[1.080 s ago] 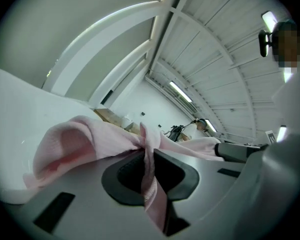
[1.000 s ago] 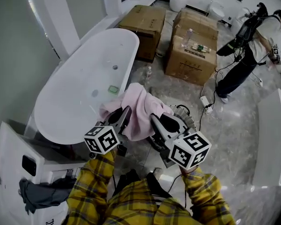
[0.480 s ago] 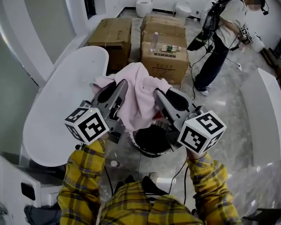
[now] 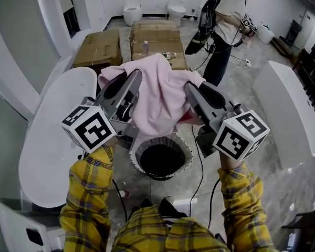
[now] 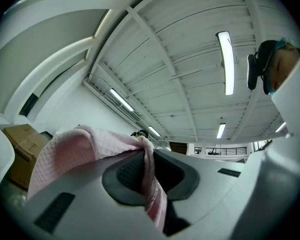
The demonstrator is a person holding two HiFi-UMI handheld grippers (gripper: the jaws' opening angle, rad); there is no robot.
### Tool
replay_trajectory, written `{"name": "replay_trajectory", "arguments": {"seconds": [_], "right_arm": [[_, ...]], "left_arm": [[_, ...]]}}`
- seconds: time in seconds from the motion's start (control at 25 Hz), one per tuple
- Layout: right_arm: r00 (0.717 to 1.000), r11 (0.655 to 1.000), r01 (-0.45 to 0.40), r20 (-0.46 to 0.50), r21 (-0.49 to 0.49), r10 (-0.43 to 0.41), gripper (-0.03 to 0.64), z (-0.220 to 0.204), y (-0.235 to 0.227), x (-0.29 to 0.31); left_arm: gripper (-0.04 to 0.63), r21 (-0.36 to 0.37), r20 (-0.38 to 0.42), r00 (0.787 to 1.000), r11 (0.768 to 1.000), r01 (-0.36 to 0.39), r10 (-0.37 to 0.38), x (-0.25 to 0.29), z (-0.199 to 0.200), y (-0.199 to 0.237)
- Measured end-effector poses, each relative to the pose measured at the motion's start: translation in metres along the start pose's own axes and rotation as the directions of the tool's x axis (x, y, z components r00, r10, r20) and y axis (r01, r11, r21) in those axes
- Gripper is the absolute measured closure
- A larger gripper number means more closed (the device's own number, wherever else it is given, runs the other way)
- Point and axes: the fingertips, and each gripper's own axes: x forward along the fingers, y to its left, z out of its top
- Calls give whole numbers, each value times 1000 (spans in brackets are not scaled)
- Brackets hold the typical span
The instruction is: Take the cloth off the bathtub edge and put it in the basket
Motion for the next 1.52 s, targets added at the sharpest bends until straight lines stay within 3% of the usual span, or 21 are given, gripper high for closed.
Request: {"name": "replay_trajectory", "arguments": {"seconds": [0.2,0.36,0.6,0.76,1.0,1.16,1.52], "right_arm": [[998,998,62,10,8,-62,543,8,-46,-30],[995,995,101,-28,21,-100,543,-10,-73,-43],[972,982,174,-171,79,-159,543,-88,-104,-57],[950,967,213,-260,137,-172,543,-154,-118,-71],[913,937,258,-376,237,-156,543,-246,-131,-82],[885,915,283,-445,287,-135,543,-302,-131,-87],[814,891,330,-572,311,-102,543,-414,-128,-94]], "left_arm": [[545,-35,-24,998,998,53,-54,43,-26,-19],[545,-68,-60,995,994,81,-85,64,-63,-22],[545,-152,-175,983,988,27,-54,59,-152,5],[545,-195,-272,962,980,-44,-11,40,-220,29],[543,-185,-429,901,971,-155,62,5,-310,59],[543,-188,-505,855,952,-243,118,-22,-358,77],[543,-156,-651,732,908,-389,202,-73,-459,107]]}}
